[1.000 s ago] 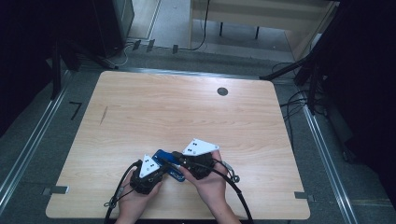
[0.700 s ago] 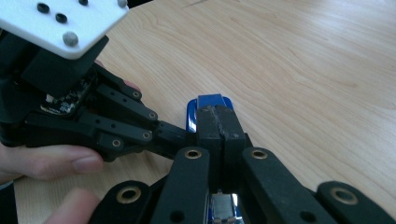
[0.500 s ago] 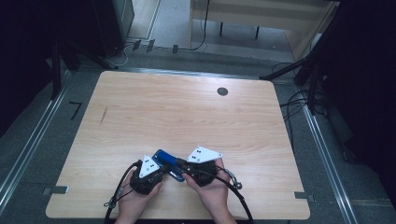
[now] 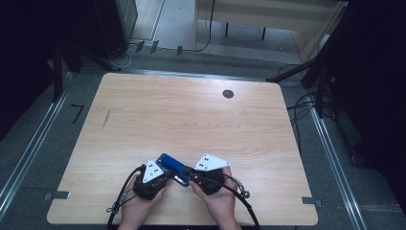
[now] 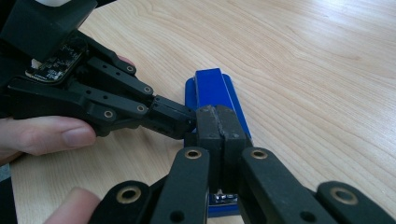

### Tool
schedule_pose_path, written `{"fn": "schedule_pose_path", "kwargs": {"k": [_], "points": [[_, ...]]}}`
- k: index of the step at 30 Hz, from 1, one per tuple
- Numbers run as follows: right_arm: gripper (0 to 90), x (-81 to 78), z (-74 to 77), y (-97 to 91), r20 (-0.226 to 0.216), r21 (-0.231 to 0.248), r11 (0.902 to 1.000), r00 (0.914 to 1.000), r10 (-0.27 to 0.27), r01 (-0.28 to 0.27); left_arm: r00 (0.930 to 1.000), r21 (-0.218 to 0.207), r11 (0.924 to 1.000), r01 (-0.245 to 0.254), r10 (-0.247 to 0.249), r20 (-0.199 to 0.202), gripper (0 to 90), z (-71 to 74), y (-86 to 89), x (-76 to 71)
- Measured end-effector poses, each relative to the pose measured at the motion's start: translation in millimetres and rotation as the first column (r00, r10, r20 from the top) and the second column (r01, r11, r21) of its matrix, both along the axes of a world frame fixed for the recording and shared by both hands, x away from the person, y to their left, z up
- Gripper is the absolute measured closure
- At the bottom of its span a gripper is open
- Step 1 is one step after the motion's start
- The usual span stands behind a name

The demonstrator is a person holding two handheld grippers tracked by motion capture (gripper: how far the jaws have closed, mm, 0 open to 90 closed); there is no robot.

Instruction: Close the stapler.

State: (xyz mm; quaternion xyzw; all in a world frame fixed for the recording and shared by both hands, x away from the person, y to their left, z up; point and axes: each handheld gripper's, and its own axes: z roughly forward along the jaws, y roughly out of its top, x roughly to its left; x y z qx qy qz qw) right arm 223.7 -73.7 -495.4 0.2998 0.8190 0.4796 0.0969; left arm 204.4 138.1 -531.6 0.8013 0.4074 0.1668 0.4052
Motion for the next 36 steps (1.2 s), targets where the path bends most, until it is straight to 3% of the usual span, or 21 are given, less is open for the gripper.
{"fn": "schedule_pose_path", "kwargs": {"k": [18, 22, 24, 25, 31, 36], "points": [[90.0, -6.6, -10.9, -1.4, -0.007, 0.022, 0.9997, 0.9999, -0.010, 0.010, 1.0000, 0.002, 1.0000, 0.005, -0.005, 0.000, 90.0, 0.0, -0.3, -0.7], [90.0, -8.7, -14.3, -3.5, -0.003, 0.047, 0.9987, 0.9998, -0.019, 0.019, 1.0000, 0.003, 1.0000, 0.006, -0.006, 0.000, 90.0, 0.0, -0.4, -0.9], [90.0, -9.2, -14.9, -3.5, 0.000, 0.047, 0.9987, 0.9998, -0.022, 0.022, 1.0000, 0.003, 1.0000, 0.007, -0.007, 0.000, 90.0, 0.0, -0.4, -1.0], [90.0, -10.2, -16.1, -2.4, 0.009, 0.024, 0.9994, 0.9996, -0.025, 0.025, 1.0000, 0.003, 1.0000, 0.009, -0.009, -0.001, 90.0, -0.1, -0.4, -1.2], [90.0, -13.4, -17.8, -1.0, 0.028, 0.027, 0.9984, 0.9983, -0.051, 0.050, 0.9999, 0.003, 0.9999, 0.011, -0.010, -0.001, 90.0, -0.1, -0.4, -1.4], [90.0, -11.4, -13.8, -2.0, 0.001, 0.033, 0.9978, 0.9983, -0.058, 0.058, 0.9998, -0.012, 0.9998, 0.016, -0.016, -0.007, 90.0, 0.1, 1.4, -1.6]]}}
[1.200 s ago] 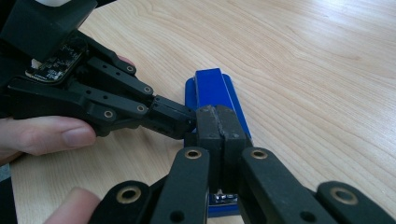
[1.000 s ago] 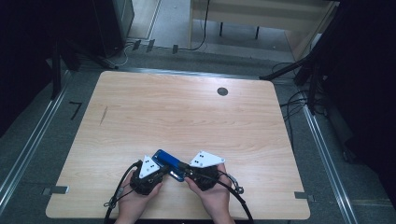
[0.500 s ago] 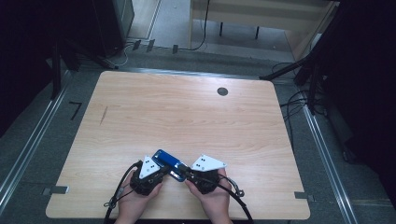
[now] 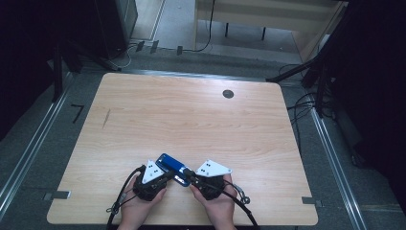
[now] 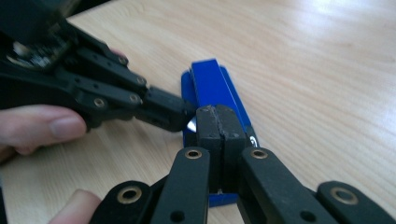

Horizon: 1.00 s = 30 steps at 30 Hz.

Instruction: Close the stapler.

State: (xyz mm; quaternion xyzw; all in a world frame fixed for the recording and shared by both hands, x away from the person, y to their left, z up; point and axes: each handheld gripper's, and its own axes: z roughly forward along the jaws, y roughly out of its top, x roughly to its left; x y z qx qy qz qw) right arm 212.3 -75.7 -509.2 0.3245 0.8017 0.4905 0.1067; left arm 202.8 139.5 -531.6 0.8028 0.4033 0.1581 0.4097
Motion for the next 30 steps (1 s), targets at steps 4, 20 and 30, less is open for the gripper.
{"fn": "schedule_pose_path", "kwargs": {"k": [4, 20, 30], "points": [[90.0, -1.1, 6.5, -2.9, 0.011, 0.016, 0.9998, 0.9999, -0.006, 0.006, 0.9999, -0.016, 0.9998, 0.009, -0.009, -0.007, 90.0, -0.2, 2.0, 0.0], [90.0, -29.3, -3.3, 0.9, -0.005, 0.036, 0.9988, 0.9995, 0.033, -0.032, 0.9972, -0.069, 0.9950, -0.073, 0.074, 0.015, 59.9, 4.9, 35.8, -4.7], [90.0, -34.9, -20.9, 13.5, -0.046, -0.001, 0.9980, 0.9969, 0.064, -0.064, 0.9625, -0.070, 0.9648, -0.254, 0.259, 0.082, 30.0, 8.0, 81.3, 0.1]]}}
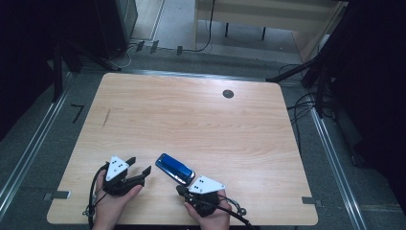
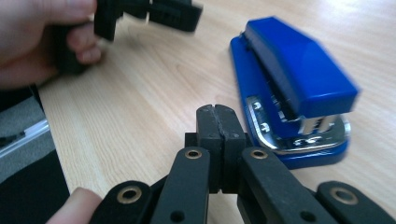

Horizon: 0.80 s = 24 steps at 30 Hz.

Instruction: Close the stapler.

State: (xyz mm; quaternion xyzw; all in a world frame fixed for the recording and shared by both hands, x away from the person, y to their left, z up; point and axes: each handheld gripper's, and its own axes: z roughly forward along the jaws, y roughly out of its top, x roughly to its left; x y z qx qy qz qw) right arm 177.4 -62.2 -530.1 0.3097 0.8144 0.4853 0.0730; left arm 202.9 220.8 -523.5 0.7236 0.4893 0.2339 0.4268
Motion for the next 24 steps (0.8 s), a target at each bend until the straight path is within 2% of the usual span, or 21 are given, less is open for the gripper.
{"fn": "schedule_pose_path", "kwargs": {"k": [1, 2, 3, 7, 9, 12, 16, 18, 19, 24], "points": [[90.0, 0.0, 0.0, 0.0, 0.000, 0.000, 1.0000, 1.0000, 0.000, 0.000, 1.0000, 0.000, 1.0000, 0.000, 0.000, 0.000, 27.9, 0.0, 0.0, 0.0], [90.0, -0.1, -1.7, 1.7, -0.006, -0.004, 1.0000, 1.0000, 0.003, -0.003, 0.9997, -0.011, 0.9996, -0.025, 0.025, -0.001, 27.9, 0.2, 4.8, 0.8], [90.0, 0.1, -5.1, 4.9, -0.016, -0.016, 0.9998, 0.9998, 0.007, -0.008, 0.9981, -0.003, 0.9981, -0.061, 0.061, -0.007, 21.5, 0.0, 10.2, 2.6], [90.0, 1.3, -10.0, 7.8, -0.026, -0.032, 0.9994, 0.9996, 0.014, -0.015, 0.9954, 0.024, 0.9952, -0.095, 0.095, -0.014, 13.7, -0.8, 21.0, 4.1], [90.0, 1.5, -11.6, 8.5, -0.031, -0.039, 0.9991, 0.9994, 0.014, -0.015, 0.9934, 0.027, 0.9932, -0.113, 0.114, -0.014, 13.5, 0.1, 26.3, 4.2], [90.0, 2.3, -12.2, 9.4, -0.029, -0.047, 0.9988, 0.9995, 0.015, -0.016, 0.9924, 0.003, 0.9925, -0.122, 0.122, -0.013, 13.5, 0.7, 34.6, 4.0], [90.0, 3.5, -12.6, 9.7, -0.034, -0.061, 0.9980, 0.9993, 0.015, -0.017, 0.9896, -0.006, 0.9899, -0.142, 0.142, -0.024, 13.4, 0.3, 42.0, 4.7], [90.0, 4.0, -13.0, 10.0, -0.042, -0.077, 0.9970, 0.9991, 0.010, -0.013, 0.9869, 0.003, 0.9874, -0.158, 0.158, -0.030, 13.4, -1.1, 45.3, 5.9], [90.0, 5.0, -13.4, 10.0, -0.044, -0.096, 0.9953, 0.9990, 0.006, -0.010, 0.9848, -0.008, 0.9854, -0.170, 0.170, -0.036, 13.4, -1.9, 47.9, 6.6], [90.0, 6.5, -13.6, 9.6, -0.050, -0.098, 0.9952, 0.9987, -0.007, 0.002, 0.9842, -0.016, 0.9850, -0.172, 0.171, -0.045, 13.5, -1.8, 50.0, 7.2]]}}
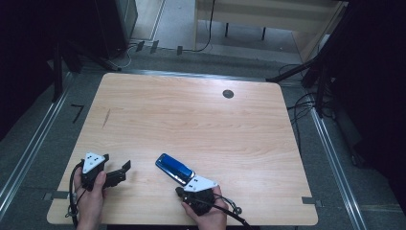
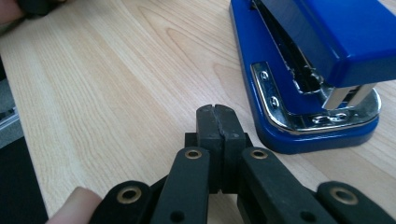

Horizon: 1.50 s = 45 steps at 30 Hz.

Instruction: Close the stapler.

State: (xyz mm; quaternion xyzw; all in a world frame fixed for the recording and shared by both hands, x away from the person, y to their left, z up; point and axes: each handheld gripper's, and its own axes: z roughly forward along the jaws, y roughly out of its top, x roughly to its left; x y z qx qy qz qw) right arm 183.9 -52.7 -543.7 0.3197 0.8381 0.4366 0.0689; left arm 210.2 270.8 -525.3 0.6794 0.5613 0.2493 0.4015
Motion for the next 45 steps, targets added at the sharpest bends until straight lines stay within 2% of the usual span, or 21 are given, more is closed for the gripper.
{"fn": "schedule_pose_path", "kwargs": {"k": [5, 21, 34, 45], "points": [[90.0, 2.8, 0.0, -1.7, -0.001, 0.001, 0.9996, 0.9996, -0.027, 0.027, 1.0000, 0.001, 1.0000, -0.002, 0.002, -0.002, 13.5, -0.1, 0.2, 0.3], [90.0, 9.6, -0.1, -5.0, -0.009, 0.004, 0.9984, 0.9984, -0.056, 0.056, 0.9998, -0.002, 1.0000, 0.004, -0.004, -0.020, 13.6, -0.4, 0.8, 2.1], [90.0, 12.0, -0.1, -6.4, -0.009, 0.002, 0.9983, 0.9982, -0.059, 0.059, 0.9998, -0.005, 1.0000, 0.006, -0.006, -0.021, 13.6, -0.5, -0.1, 2.2], [90.0, 23.1, -0.3, -10.1, -0.015, 0.008, 0.9969, 0.9968, -0.079, 0.079, 0.9997, -0.006, 1.0000, 0.007, -0.007, -0.024, 13.6, -0.5, -0.2, 1.7]]}}
